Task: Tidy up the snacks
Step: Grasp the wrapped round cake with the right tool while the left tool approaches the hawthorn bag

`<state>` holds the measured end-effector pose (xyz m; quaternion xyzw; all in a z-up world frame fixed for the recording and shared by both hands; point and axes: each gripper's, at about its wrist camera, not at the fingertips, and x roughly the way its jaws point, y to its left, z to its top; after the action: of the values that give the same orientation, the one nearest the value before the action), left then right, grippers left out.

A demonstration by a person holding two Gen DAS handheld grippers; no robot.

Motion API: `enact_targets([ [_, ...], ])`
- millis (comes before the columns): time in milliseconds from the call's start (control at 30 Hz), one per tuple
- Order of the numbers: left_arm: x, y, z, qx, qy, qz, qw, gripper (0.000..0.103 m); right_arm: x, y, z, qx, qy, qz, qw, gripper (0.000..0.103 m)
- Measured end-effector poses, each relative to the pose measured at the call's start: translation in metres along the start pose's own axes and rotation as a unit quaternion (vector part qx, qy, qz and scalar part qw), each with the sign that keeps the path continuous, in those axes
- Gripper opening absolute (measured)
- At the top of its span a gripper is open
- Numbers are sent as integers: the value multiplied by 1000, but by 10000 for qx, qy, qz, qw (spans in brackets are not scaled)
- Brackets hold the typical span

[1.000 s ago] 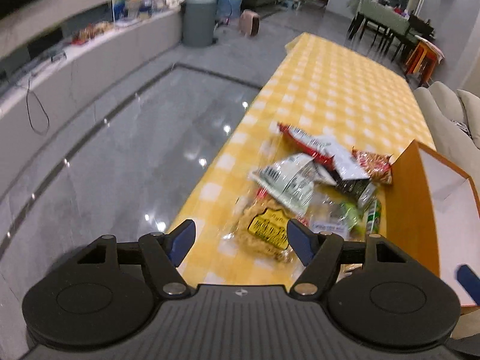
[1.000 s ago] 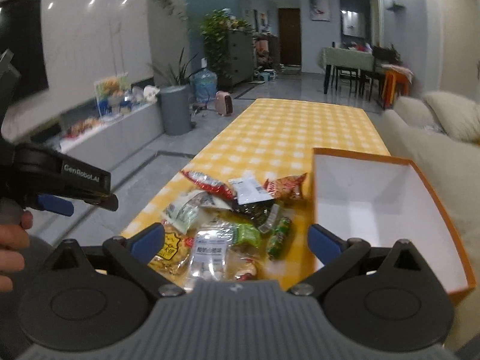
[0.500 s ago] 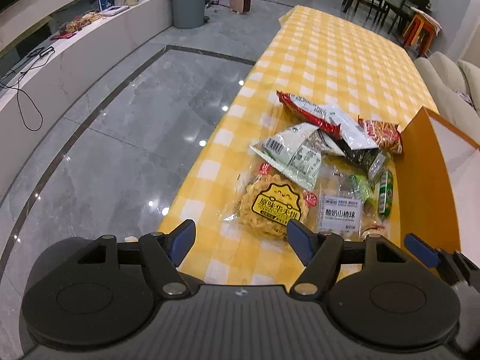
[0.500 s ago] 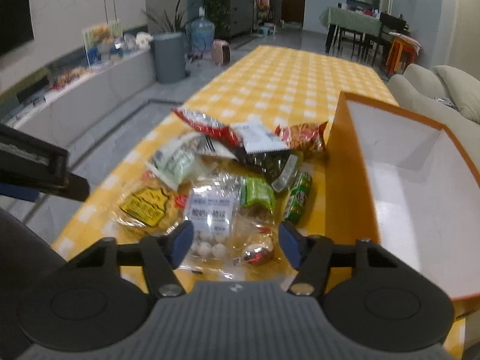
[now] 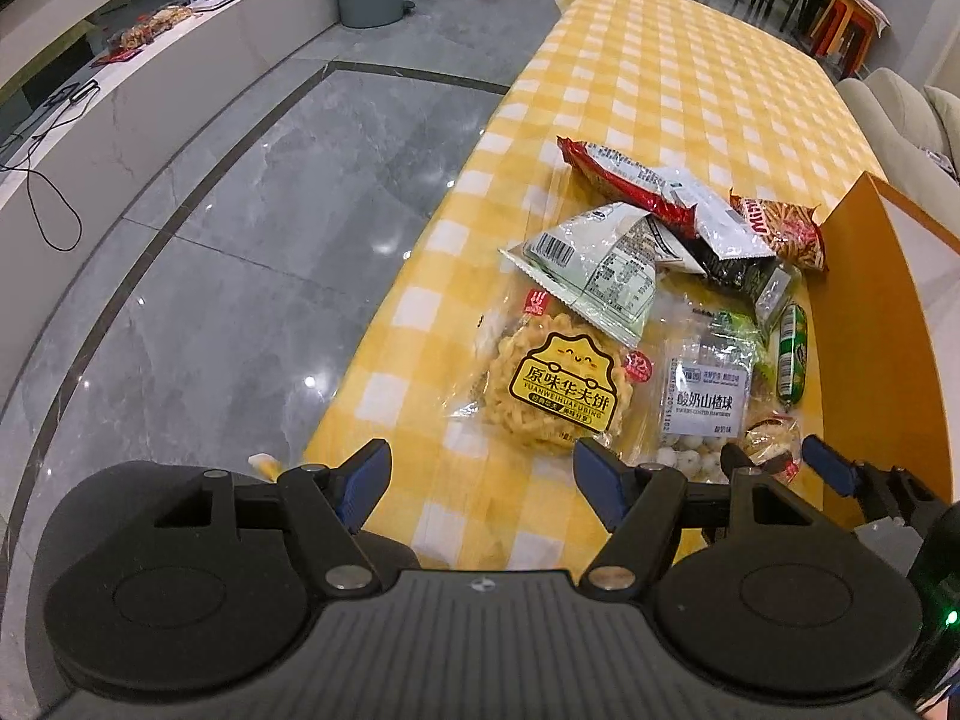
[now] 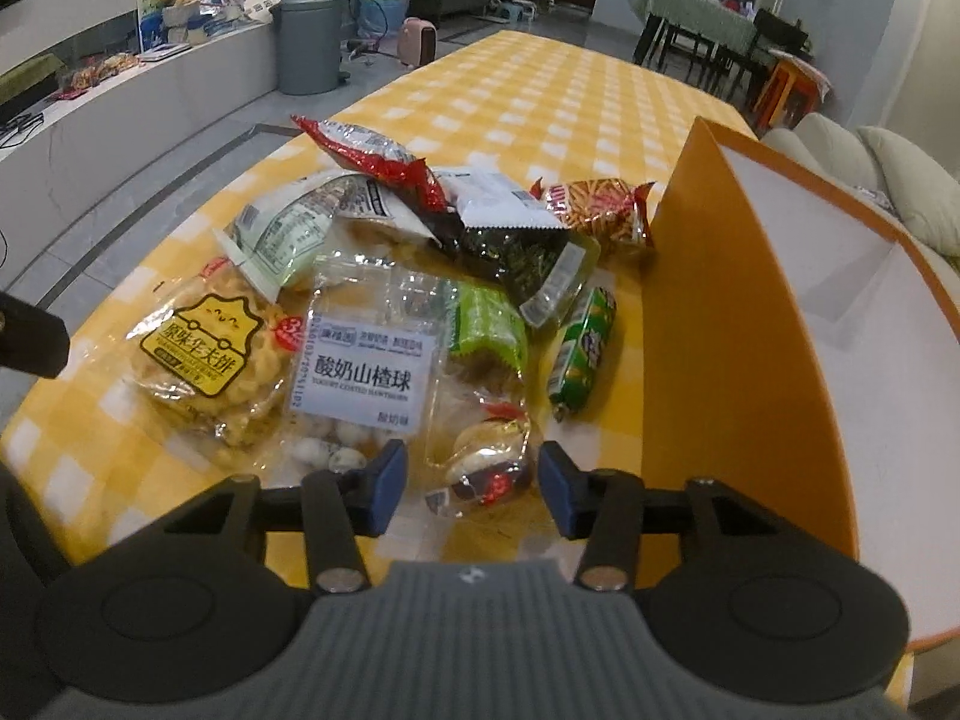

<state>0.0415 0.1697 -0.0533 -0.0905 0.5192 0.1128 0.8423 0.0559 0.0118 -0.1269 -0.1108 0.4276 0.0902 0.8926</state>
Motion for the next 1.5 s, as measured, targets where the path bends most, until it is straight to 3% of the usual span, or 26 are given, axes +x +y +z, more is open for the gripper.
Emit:
enact_targets([
  [200, 3, -3, 1, 58, 57, 4, 10000, 82, 8, -9, 0, 111, -149, 160, 9997, 56],
  [333, 5, -4, 0, 57, 104, -24, 9999, 82, 19, -31, 6, 917, 239, 717, 9929, 61],
  [467, 4, -3, 0, -77, 28, 139, 9999, 82, 21, -42, 3, 1166, 229, 1058, 9873, 50],
  [733, 3, -6, -1, -128, -37, -12, 9999, 82, 11, -37, 0, 894, 95, 974, 9912, 47],
  [900, 5, -10, -2, -96, -46, 15, 9999, 82, -1, -27, -2, 451, 237, 621, 9968, 48],
  [1100, 6, -14, -5, -2, -29, 51, 10000, 82, 11, -35, -9, 687, 662, 1000, 9904, 52],
  [1267, 5, -19, -5, 90, -91, -3, 9999, 82, 15, -35, -13, 663, 473, 1053, 9911, 50],
  [1500, 4, -32, -2, 226, -175, -428, 9987, 82, 2, -33, -14, 498, 284, 1051, 9928, 47],
])
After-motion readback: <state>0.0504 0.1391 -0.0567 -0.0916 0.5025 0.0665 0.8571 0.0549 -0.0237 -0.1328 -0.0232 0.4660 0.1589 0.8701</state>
